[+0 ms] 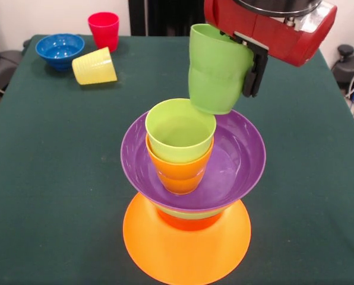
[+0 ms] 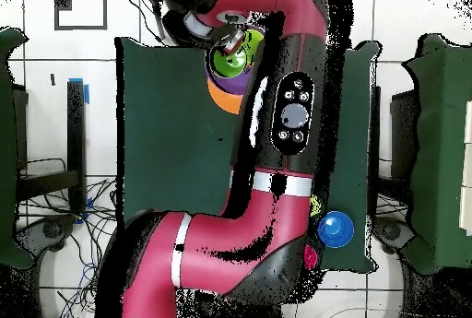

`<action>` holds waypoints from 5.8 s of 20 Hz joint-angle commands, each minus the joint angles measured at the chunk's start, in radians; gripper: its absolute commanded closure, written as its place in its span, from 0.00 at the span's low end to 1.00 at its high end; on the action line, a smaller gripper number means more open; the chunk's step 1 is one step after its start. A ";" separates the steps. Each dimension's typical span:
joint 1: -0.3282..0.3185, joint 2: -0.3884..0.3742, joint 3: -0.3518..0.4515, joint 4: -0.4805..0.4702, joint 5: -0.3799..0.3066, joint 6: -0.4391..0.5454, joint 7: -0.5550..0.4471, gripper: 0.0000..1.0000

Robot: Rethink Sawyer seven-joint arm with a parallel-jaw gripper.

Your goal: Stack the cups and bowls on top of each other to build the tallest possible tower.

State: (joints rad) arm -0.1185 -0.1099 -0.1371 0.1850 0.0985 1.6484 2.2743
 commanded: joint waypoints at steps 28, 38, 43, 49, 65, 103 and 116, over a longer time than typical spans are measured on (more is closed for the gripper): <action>-0.015 0.031 -0.153 -0.019 0.179 0.058 0.090 1.00; -0.041 0.093 -0.266 -0.072 0.280 0.023 0.054 1.00; -0.063 0.128 -0.356 -0.101 0.363 0.013 0.024 1.00; -0.087 0.167 -0.485 -0.123 0.486 -0.007 -0.009 1.00; -0.104 0.202 -0.760 -0.128 0.767 -0.030 -0.010 1.00; -0.191 0.260 -1.312 -0.148 1.278 -0.074 -0.097 1.00; -0.185 0.265 -1.369 -0.145 1.306 -0.011 -0.096 0.00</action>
State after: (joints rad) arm -0.3061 0.1473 -1.4463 0.0450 1.3962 1.5879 2.2743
